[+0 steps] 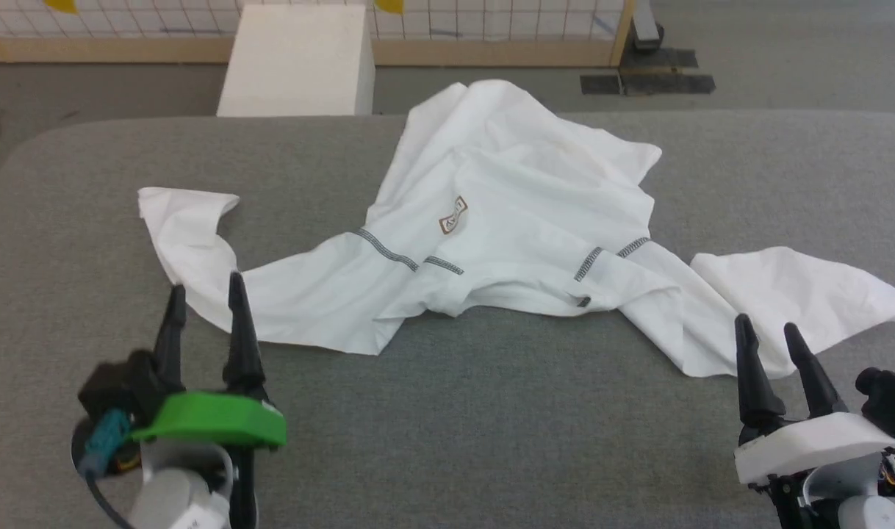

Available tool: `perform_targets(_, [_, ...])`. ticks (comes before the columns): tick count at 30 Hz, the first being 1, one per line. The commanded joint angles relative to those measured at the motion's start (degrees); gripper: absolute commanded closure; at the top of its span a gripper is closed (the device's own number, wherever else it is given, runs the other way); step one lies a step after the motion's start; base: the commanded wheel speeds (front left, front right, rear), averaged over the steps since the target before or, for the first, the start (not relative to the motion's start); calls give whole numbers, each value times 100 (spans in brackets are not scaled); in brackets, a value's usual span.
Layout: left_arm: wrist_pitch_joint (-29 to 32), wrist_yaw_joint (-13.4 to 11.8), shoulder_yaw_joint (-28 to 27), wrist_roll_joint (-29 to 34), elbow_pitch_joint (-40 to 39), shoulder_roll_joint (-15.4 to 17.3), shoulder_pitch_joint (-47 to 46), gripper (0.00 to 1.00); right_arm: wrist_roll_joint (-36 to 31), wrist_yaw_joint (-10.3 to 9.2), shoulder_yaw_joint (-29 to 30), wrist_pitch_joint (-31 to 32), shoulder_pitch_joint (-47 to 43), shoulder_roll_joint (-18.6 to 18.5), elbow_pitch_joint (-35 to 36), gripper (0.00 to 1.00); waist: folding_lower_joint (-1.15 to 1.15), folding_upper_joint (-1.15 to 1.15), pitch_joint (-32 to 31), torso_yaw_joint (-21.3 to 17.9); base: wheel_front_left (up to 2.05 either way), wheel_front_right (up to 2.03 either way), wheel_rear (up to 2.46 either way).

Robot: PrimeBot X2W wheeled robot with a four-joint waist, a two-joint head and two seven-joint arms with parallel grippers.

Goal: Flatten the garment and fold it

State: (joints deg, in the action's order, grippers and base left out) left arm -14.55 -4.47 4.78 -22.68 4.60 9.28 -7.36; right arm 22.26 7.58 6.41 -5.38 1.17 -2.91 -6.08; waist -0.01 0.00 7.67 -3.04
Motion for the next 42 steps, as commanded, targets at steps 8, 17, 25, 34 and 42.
perform_targets(8, [-43,-17,-172,128,-525,-319,609,0,-703,-9,-2,1931,494,3,-231,0,1,0,1,92,0,0,0])
perform_targets(17, [-44,115,-145,194,-526,-388,405,0,-1913,-9,-85,4003,1768,-90,-760,0,1,0,393,267,0,0,0])
perform_targets(25, [-44,200,-194,200,-434,-440,292,0,-1896,-9,-280,4310,2075,-170,-1116,0,1,0,670,408,0,0,0])
perform_targets(34, [-44,276,-212,288,-366,-464,173,0,-1864,-9,-329,4172,2190,-243,-1212,100,1,0,692,411,0,0,0])
perform_targets(42, [195,391,-12,272,-383,-443,208,0,-1707,-9,-356,4017,1924,-273,-853,100,1,0,457,353,0,0,0])
